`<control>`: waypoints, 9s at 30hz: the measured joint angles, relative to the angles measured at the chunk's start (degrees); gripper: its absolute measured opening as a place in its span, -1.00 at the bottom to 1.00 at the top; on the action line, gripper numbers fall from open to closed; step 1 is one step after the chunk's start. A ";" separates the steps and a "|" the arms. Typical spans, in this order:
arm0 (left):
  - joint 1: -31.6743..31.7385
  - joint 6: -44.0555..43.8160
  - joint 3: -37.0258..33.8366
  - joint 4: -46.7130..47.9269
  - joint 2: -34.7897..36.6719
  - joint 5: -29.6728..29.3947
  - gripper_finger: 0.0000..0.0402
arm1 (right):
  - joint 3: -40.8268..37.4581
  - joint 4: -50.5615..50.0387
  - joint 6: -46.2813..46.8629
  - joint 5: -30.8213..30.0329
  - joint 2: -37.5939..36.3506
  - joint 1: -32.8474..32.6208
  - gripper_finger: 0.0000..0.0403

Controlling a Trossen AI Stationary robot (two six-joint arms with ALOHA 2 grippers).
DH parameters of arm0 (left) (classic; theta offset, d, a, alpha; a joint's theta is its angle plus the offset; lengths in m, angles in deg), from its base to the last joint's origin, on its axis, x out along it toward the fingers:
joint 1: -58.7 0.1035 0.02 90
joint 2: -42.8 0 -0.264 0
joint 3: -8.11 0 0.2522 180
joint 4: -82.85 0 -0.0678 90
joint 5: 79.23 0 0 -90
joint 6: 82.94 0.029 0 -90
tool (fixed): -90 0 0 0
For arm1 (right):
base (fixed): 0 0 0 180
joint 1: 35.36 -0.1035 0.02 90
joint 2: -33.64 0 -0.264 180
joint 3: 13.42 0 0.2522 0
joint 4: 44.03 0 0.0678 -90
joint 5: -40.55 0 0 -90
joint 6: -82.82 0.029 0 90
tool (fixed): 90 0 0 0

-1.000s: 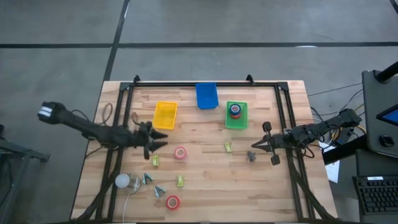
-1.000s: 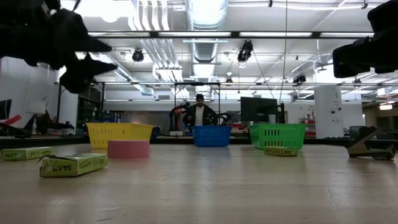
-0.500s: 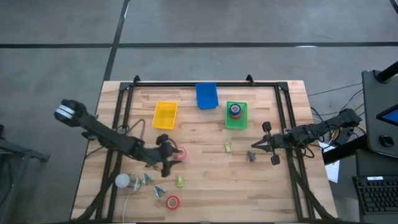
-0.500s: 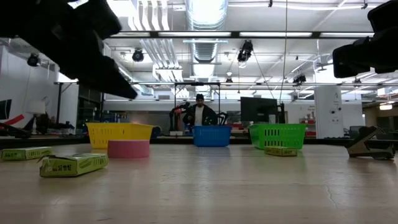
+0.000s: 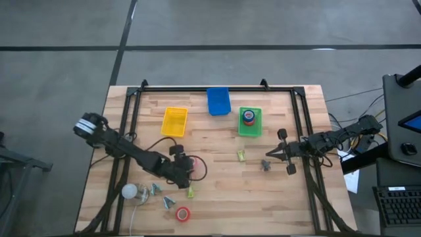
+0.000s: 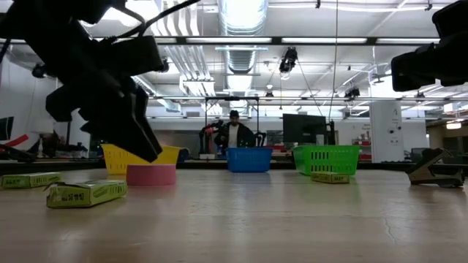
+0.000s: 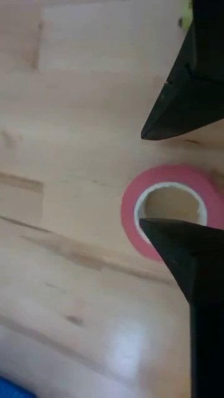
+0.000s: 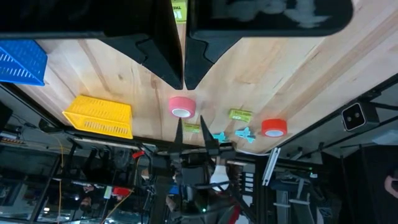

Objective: Pick and place Stapler, Stapler remover, tape
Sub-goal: Put the pink tape into the green basket

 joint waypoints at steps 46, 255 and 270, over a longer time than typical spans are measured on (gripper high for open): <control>9.09 2.66 -1.92 12.45 17.66 -14.03 -0.74 | 0.00 0.02 -0.02 0.00 -0.02 0.02 -0.94; 27.74 14.21 6.51 -25.04 7.68 47.89 -0.72 | 0.00 18.82 13.83 -0.85 1.00 0.02 -0.94; 27.43 -1.27 6.76 -33.45 1.00 52.84 -0.71 | 3.65 30.56 13.74 0.00 18.28 0.00 -0.93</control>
